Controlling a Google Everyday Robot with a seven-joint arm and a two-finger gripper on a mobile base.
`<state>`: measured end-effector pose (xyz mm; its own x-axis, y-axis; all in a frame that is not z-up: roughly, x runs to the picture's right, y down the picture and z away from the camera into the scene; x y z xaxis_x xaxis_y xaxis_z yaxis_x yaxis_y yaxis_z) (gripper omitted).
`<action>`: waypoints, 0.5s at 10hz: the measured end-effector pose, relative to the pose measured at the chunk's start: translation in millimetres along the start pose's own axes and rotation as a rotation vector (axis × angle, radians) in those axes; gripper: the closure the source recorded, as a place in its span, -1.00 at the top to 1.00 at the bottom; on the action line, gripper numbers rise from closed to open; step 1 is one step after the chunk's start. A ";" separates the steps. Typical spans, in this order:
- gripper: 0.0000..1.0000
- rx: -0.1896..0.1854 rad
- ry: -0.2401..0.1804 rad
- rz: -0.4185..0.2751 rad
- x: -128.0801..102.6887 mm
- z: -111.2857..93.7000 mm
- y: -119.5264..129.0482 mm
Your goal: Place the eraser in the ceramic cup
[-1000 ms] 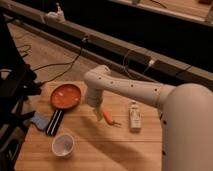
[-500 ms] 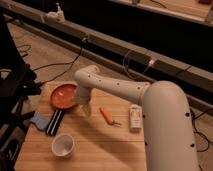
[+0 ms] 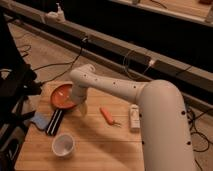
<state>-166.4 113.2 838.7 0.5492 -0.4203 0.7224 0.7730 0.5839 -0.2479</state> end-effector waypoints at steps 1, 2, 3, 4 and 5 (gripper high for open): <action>0.60 -0.013 -0.006 -0.002 1.5 6.1 3.1; 0.60 -0.016 -0.015 -0.018 -0.9 12.5 -0.9; 0.60 -0.022 -0.024 -0.040 -4.5 18.8 -5.9; 0.60 -0.022 -0.030 -0.060 -7.0 22.5 -12.5; 0.60 -0.028 -0.034 -0.075 -9.3 24.7 -15.9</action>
<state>-191.7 124.9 851.9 0.4787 -0.4379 0.7610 0.8204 0.5319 -0.2100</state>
